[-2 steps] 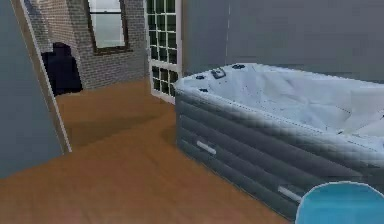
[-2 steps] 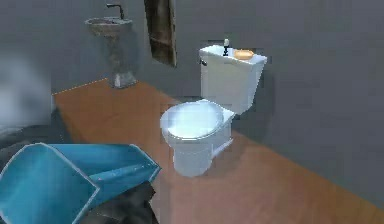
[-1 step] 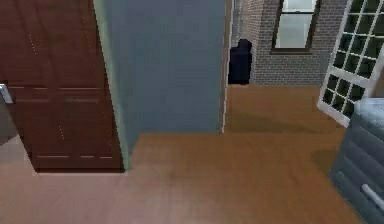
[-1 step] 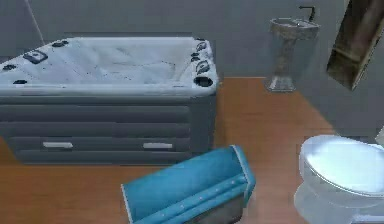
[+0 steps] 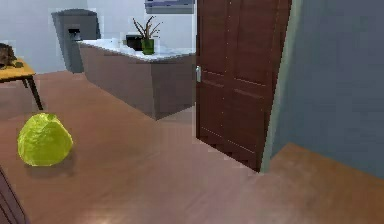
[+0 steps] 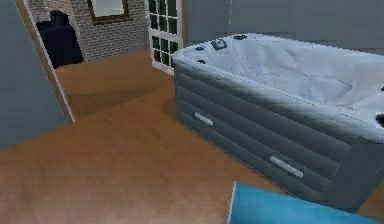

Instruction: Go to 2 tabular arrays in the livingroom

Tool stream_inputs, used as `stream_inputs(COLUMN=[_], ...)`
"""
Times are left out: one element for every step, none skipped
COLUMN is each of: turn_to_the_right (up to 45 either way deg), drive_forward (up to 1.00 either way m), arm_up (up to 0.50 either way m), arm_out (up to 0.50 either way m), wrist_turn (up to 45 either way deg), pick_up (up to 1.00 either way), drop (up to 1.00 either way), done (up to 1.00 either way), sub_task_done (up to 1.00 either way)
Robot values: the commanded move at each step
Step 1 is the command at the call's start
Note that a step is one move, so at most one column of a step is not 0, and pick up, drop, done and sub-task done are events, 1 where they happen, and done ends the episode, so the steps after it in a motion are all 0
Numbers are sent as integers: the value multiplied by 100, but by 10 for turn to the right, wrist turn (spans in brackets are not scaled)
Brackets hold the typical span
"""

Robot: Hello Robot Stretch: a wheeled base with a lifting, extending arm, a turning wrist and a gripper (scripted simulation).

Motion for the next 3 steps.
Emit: stream_inputs(turn_to_the_right=[-90,0,-120], drive_forward=[0,50,0], arm_up=[0,0,0], arm_out=[0,0,0], wrist_turn=[0,0,0], pick_up=[0,0,0], drop=[0,0,0], done=[0,0,0], sub_task_done=[0,0,0])
